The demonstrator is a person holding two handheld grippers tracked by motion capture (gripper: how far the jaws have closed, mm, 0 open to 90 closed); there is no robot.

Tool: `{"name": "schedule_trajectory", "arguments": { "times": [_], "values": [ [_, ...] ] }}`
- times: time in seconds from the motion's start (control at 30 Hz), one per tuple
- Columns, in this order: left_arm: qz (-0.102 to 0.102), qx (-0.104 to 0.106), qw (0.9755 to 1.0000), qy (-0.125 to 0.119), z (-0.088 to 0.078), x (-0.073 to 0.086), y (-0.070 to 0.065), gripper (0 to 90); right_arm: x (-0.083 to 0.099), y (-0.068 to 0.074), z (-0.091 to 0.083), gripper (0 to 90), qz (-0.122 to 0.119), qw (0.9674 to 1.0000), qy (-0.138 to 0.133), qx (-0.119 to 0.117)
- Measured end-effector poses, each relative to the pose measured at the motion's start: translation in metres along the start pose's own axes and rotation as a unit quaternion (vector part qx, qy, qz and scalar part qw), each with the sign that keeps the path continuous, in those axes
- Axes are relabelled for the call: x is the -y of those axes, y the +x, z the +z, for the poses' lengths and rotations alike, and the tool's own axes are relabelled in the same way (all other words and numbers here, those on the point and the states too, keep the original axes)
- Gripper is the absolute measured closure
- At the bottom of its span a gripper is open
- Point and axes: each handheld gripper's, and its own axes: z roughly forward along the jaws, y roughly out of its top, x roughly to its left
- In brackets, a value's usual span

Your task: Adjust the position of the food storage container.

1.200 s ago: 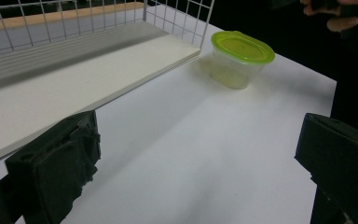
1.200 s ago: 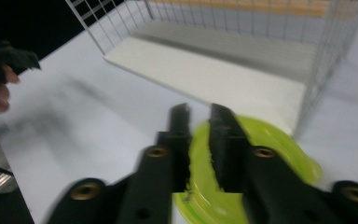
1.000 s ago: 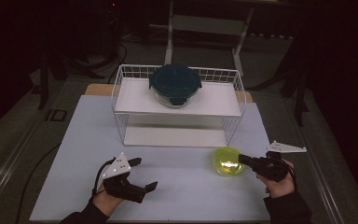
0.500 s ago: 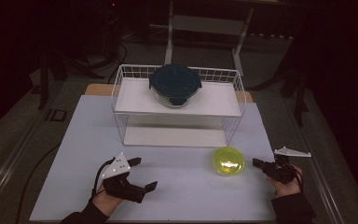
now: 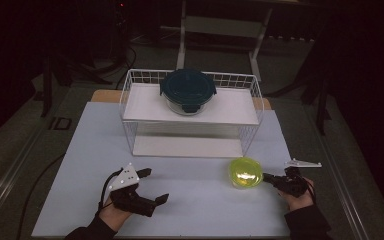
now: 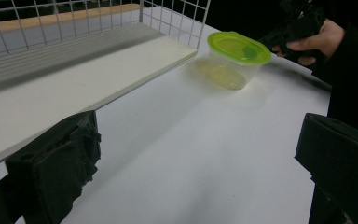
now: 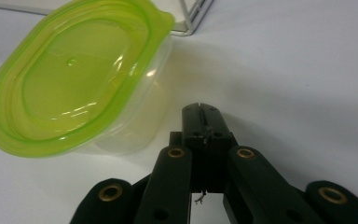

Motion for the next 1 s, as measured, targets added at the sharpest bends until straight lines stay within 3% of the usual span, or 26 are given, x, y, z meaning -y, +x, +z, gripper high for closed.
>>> {"name": "schedule_trajectory", "arguments": {
  "times": [0.43, 1.0],
  "values": [
    [-0.002, 0.002, 1.0, 0.001, 0.0, 0.0, 0.001, 0.0, -0.004, 0.014, 0.018, 90.0, -0.009, 0.9992, 0.025, -0.031],
    [-0.007, 0.003, 1.0, -0.001, -0.001, 0.0, 0.002, 0.0, -0.017, 0.04, 0.042, 90.0, -0.044, 0.9965, 0.048, -0.053]
  ]
}}
